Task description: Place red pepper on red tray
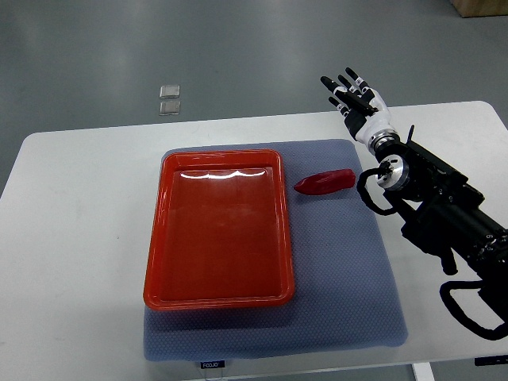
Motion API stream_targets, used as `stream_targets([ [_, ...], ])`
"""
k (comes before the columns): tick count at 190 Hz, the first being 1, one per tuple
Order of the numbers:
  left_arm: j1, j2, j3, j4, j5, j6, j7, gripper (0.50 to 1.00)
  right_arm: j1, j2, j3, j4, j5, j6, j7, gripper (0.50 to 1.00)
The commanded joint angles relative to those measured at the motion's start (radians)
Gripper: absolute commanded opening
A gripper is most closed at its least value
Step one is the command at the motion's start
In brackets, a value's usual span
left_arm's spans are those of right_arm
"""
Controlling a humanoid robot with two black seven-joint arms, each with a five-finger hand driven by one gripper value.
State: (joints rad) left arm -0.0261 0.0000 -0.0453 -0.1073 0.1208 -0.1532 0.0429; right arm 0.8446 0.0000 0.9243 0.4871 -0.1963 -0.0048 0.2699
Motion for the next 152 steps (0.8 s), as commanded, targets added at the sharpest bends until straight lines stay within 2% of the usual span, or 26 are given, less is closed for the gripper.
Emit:
stream_targets([
  [1, 0.0, 0.0, 0.001, 0.0, 0.0, 0.0, 0.0, 1.0, 0.001, 0.0, -0.001, -0.001, 0.0, 0.0, 0.0, 0.921],
  [152, -0.006, 0.0, -0.001, -0.005, 0.002, 0.0, 0.0, 1.0, 0.008, 0.0, -0.001, -0.001, -0.002, -0.001, -0.001, 0.921],
])
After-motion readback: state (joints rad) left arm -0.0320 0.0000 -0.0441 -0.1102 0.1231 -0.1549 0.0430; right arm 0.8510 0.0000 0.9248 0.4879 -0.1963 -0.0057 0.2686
